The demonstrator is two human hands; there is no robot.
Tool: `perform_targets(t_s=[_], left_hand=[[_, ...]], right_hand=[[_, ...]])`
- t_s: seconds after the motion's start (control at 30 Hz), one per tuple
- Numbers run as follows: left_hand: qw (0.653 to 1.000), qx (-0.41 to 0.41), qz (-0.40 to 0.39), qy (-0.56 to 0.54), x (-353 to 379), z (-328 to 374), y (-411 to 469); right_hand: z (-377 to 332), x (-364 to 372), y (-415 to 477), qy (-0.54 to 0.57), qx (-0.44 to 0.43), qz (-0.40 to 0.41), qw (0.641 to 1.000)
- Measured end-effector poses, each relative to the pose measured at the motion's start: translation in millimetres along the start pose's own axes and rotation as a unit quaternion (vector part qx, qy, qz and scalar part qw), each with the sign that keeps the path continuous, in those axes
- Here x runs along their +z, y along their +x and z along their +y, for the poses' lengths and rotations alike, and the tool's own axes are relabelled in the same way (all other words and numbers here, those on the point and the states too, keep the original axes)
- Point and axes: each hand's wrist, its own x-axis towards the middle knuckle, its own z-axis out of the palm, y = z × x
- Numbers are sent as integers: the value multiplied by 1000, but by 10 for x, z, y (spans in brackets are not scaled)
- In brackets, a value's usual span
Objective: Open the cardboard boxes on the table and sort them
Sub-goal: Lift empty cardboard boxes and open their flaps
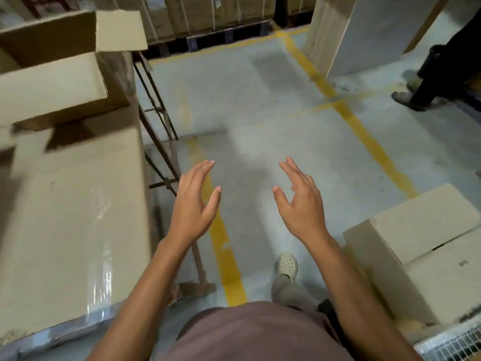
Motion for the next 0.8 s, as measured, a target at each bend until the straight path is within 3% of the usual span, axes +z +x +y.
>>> perform_targets(t_s=[0.2, 0.37, 0.8], left_hand=[[996, -31, 76, 23, 286, 368, 978], [981, -107, 155, 37, 270, 335, 1468], [901, -228, 347, 127, -341, -822, 2761]], right_hand=[[256, -289, 1186, 19, -65, -43, 997], [191, -182, 2074, 36, -138, -96, 985], [-616, 1219, 4317, 97, -283, -192, 935]])
